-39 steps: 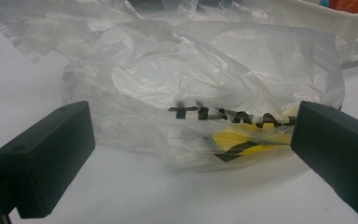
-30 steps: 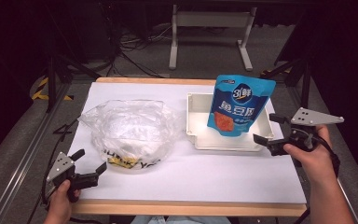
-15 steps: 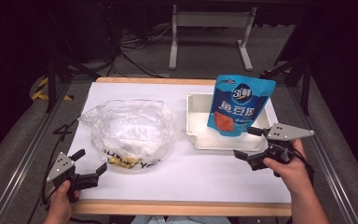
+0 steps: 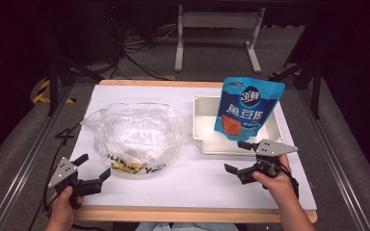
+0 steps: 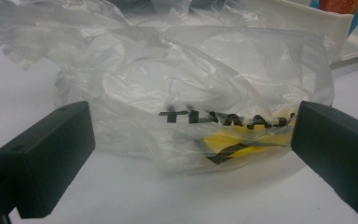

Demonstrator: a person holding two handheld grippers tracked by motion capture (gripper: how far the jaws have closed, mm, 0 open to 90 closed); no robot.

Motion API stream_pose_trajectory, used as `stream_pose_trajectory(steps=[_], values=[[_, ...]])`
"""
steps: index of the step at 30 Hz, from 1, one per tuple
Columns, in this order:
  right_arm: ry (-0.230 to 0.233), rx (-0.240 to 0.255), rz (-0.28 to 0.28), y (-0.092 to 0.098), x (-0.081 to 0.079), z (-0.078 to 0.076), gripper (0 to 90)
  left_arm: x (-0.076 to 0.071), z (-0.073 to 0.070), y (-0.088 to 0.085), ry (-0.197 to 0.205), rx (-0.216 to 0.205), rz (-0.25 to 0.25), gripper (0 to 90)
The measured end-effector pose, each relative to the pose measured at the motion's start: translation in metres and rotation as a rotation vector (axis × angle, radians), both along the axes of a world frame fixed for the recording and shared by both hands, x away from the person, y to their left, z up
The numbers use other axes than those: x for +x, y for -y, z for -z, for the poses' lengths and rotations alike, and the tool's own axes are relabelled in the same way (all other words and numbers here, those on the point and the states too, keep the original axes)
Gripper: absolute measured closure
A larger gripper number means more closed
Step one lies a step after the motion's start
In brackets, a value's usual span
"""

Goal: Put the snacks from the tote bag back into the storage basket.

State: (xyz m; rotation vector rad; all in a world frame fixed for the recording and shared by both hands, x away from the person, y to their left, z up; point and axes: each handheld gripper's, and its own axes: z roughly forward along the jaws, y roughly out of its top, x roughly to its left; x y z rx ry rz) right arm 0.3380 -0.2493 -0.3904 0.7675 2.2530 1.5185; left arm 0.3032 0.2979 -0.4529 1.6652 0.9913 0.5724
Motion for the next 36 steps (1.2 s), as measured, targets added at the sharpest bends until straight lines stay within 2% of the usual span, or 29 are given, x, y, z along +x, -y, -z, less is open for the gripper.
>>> stream_pose_trajectory(steps=[1,6,12,16,18,25,27,36], values=[[0.0,0.0,0.0,0.0,0.0,0.0,4.9,0.0,0.0,0.0,0.0,0.0,0.0,0.3],[-0.004,-0.001,0.016,-0.004,0.004,0.02,4.9,-0.001,0.0,0.0,0.001,-0.002,0.002,0.2],[-0.004,0.008,0.084,-0.007,0.008,0.036,4.9,0.0,0.0,0.0,0.003,-0.005,0.004,0.3],[0.019,0.009,0.141,-0.007,0.008,0.046,5.0,0.0,-0.001,-0.001,0.002,-0.005,0.01,0.2],[0.047,0.01,0.177,-0.008,0.007,0.05,5.4,0.0,-0.001,0.0,0.008,-0.01,0.009,0.2],[0.091,0.021,0.204,-0.012,0.003,0.053,6.2,0.0,0.0,0.0,0.02,-0.012,0.012,0.2],[0.094,0.035,0.204,-0.013,0.003,0.053,6.2,0.0,0.0,0.0,0.022,-0.014,0.013,0.2],[0.113,0.043,0.221,-0.012,0.001,0.052,6.3,0.0,0.0,0.0,0.031,-0.025,0.014,0.2]])
